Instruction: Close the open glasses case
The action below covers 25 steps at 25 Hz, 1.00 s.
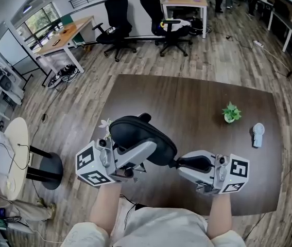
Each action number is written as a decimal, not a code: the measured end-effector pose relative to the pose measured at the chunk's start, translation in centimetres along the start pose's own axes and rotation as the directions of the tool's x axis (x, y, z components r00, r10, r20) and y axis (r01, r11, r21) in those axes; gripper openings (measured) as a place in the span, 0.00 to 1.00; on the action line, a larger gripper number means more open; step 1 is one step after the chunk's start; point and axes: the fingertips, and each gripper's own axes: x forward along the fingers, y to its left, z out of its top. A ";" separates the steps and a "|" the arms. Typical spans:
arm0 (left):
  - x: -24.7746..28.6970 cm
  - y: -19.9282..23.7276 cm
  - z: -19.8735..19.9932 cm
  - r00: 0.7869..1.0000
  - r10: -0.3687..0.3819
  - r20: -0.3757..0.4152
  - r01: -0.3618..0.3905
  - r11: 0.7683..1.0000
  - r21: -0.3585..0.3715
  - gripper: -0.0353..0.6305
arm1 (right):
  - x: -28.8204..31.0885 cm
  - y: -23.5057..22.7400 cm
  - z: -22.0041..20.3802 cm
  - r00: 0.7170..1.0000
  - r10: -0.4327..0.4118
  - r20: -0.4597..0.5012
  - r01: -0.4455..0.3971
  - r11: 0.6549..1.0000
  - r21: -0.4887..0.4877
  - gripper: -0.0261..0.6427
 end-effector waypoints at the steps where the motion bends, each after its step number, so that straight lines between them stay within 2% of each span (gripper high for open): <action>1: 0.0 -0.2 0.2 1.000 -0.014 0.011 0.014 1.000 -0.014 0.47 | -0.3 -0.3 0.1 1.000 -0.007 0.031 0.006 1.000 0.017 0.14; 4: -0.1 -1.0 1.1 0.995 -0.087 0.054 0.090 0.994 -0.067 0.47 | -0.6 -1.6 0.8 0.991 -0.068 0.116 0.065 0.997 0.028 0.15; 6: -0.1 -1.9 2.0 0.982 -0.169 0.086 0.178 0.978 -0.109 0.47 | -0.1 -1.8 1.1 0.987 -0.079 0.143 0.075 0.997 0.029 0.16; 7: -0.1 -2.5 2.4 0.972 -0.212 0.099 0.224 0.966 -0.128 0.47 | 0.2 -1.5 1.3 0.987 -0.054 0.152 0.049 0.998 0.039 0.16; 9: 0.0 -3.6 3.0 0.951 -0.290 0.107 0.304 0.942 -0.145 0.47 | 0.9 -0.1 1.6 0.984 0.043 0.174 -0.056 0.996 0.070 0.18; 13: 0.5 -5.7 3.2 0.909 -0.415 0.044 0.417 0.902 -0.113 0.47 | 2.2 3.0 2.2 0.947 0.228 0.226 -0.262 0.956 0.134 0.22; 16: 1.0 -7.1 3.2 0.872 -0.489 -0.021 0.485 0.869 -0.098 0.47 | 3.0 3.9 1.8 0.933 0.280 0.225 -0.317 0.937 0.146 0.22; 18: 1.3 -7.6 3.2 0.853 -0.519 -0.059 0.514 0.854 -0.080 0.47 | 3.5 4.2 1.5 0.931 0.295 0.214 -0.330 0.932 0.151 0.22; 20: 1.4 -7.8 3.1 0.843 -0.530 -0.086 0.527 0.848 -0.064 0.47 | 3.9 4.4 1.4 0.927 0.308 0.214 -0.344 0.926 0.157 0.21; 22: 1.6 -7.6 3.0 0.843 -0.529 -0.096 0.526 0.848 -0.054 0.47 | 3.9 4.3 1.4 0.928 0.303 0.219 -0.340 0.927 0.158 0.18; 24: 1.7 -7.3 3.0 0.850 -0.518 -0.099 0.516 0.855 -0.043 0.47 | 3.7 3.9 1.3 0.935 0.281 0.217 -0.317 0.936 0.154 0.08; 25: 1.6 -7.1 3.0 0.854 -0.510 -0.105 0.510 0.860 -0.035 0.47 | 3.7 3.8 1.2 0.940 0.269 0.212 -0.303 0.941 0.152 0.06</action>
